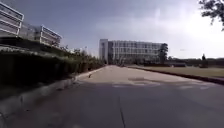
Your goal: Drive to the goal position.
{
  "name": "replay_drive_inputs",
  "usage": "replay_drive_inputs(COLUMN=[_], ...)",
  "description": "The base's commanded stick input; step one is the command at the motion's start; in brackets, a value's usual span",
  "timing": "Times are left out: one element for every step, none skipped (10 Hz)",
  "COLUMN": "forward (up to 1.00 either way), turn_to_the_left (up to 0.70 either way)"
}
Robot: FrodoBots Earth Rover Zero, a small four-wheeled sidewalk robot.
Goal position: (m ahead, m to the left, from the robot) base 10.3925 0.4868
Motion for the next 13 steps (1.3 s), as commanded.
replay_drive_inputs(forward=[0.7, 0.7, 0.7, 0.7, 0.7, 0.7, 0.7, 0.7, 0.7, 0.7, 0.7, 0.7, 0.7], turn_to_the_left=[0.0, 0.0, 0.0, 0.0, 0.0, 0.0, 0.0, 0.0, 0.0, 0.0, 0.0, 0.0, 0.0])
